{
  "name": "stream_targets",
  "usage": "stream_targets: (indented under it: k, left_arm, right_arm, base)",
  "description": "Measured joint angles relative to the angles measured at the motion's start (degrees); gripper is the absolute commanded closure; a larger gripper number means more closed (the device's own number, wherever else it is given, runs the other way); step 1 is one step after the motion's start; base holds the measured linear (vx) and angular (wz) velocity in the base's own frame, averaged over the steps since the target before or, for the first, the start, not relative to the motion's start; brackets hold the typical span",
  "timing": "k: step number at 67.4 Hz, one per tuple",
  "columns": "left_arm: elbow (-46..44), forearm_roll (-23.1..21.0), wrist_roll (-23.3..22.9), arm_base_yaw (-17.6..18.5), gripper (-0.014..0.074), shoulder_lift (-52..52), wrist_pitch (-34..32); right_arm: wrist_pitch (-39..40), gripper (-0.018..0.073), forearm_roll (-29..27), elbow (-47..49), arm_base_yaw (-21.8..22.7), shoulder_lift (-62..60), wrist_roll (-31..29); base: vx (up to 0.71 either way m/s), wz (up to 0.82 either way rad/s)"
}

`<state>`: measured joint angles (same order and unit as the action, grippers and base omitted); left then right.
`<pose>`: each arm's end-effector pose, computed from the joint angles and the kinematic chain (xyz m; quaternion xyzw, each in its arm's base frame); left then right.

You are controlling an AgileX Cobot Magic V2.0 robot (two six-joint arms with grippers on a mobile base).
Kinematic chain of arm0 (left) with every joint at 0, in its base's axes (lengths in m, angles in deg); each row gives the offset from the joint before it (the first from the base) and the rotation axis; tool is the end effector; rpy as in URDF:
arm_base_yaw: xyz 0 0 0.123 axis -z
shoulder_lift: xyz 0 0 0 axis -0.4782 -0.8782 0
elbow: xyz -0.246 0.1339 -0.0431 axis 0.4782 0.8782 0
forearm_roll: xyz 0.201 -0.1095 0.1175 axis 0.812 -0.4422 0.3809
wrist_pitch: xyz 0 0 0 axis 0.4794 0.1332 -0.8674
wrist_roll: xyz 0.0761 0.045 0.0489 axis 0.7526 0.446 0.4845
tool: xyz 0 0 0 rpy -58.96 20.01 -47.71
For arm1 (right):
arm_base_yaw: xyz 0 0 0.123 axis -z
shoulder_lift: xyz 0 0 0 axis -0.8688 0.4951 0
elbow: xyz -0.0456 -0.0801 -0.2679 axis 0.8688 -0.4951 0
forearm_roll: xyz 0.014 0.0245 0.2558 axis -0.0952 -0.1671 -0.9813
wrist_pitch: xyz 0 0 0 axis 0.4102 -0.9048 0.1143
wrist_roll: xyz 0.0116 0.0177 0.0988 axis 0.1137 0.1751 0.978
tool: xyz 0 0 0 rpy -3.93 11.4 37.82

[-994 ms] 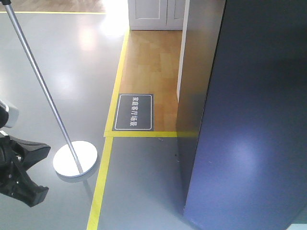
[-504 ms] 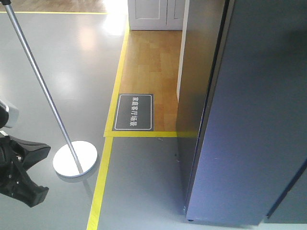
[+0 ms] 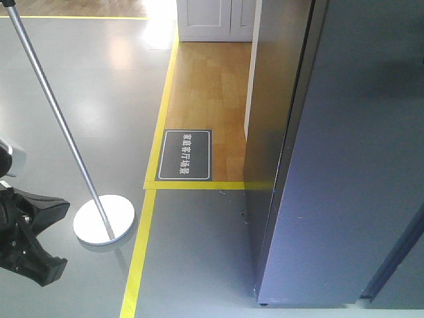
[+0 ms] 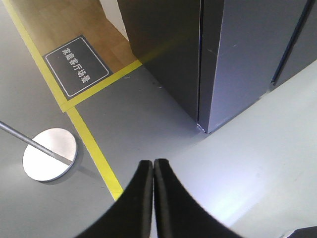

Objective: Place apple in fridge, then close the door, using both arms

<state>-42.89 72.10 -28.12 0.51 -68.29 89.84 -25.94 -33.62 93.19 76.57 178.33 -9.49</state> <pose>0.1684 -0.0908 0.3108 0.2545 0.8682 -0.0807 0.4183 0.4083 -0.1215 0.3315 0.1478 0.8676 -0.0671 0.4701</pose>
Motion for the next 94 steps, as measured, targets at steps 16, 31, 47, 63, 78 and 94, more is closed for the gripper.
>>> stream_targets:
  k: [16, 31, 47, 63, 78, 94]
  left_arm:
    - [0.0, 0.0, 0.0, 0.0, 0.0603, 0.0, 0.0]
    - [0.0, 0.0, 0.0, 0.0, 0.0603, 0.0, 0.0]
    - [0.0, 0.0, 0.0, 0.0, 0.0603, 0.0, 0.0]
    - [0.0, 0.0, 0.0, 0.0, 0.0603, 0.0, 0.0]
    - [0.0, 0.0, 0.0, 0.0, 0.0603, 0.0, 0.0]
    - [0.0, 0.0, 0.0, 0.0, 0.0603, 0.0, 0.0]
  right_arm:
    - [-12.7, 0.0562, -9.4, 0.0, 0.0, -5.7, -11.2]
    - [-20.3, 0.0562, -17.3, -5.1, -2.1, -16.1, -19.8]
    - [-21.5, 0.0562, -15.0, -21.8, -11.1, -30.7, -17.4]
    - [-26.7, 0.0562, -2.1, -37.0, -19.6, -47.0, -6.6]
    - [-32.0, 0.0562, 1.3, -46.5, -20.7, -62.1, -3.1]
    - [-35.5, 0.0562, -0.6, -52.1, -20.7, -75.0, -2.9]
  base:
    - [0.00, 0.00]
    - [0.00, 0.00]
    - [0.00, 0.00]
    - [0.00, 0.00]
    - [0.00, 0.00]
    - [0.00, 0.00]
